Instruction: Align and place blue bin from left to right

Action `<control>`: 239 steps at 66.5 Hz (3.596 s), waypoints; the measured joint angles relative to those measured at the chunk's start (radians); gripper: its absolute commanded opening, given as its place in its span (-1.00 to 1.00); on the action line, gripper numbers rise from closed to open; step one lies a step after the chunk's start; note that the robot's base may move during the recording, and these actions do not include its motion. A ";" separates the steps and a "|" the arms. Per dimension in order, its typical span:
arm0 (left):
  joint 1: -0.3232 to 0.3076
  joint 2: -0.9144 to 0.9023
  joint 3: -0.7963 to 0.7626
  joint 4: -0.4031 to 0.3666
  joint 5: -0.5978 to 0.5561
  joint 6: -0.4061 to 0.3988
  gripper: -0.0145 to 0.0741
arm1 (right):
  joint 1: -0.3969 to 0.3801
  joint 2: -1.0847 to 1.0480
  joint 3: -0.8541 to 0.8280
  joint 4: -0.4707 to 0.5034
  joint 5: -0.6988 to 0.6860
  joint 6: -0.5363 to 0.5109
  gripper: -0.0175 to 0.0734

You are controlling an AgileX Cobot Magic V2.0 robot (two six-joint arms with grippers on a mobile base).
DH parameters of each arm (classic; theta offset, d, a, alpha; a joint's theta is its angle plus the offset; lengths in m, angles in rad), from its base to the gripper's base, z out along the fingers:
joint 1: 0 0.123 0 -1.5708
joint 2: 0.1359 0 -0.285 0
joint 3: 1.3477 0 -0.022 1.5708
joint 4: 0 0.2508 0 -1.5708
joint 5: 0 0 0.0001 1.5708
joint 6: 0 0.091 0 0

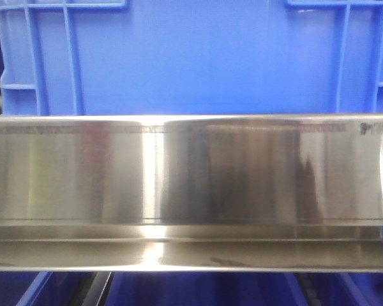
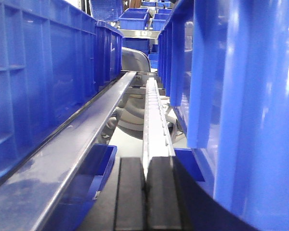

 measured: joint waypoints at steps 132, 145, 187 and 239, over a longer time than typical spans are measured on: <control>-0.233 0.549 -0.865 0.057 0.394 0.078 0.66 | 0.005 0.454 -0.818 0.153 0.330 -0.091 0.59; -0.425 0.748 -1.029 0.050 0.492 0.078 0.66 | 0.104 0.621 -0.980 0.232 0.419 -0.185 0.59; -0.317 1.499 -1.875 0.014 1.098 -0.049 0.66 | 0.179 1.409 -1.846 0.073 1.122 -0.066 0.59; -0.294 1.835 -2.013 0.014 1.174 -0.055 0.66 | 0.253 1.787 -1.976 0.058 1.143 0.037 0.59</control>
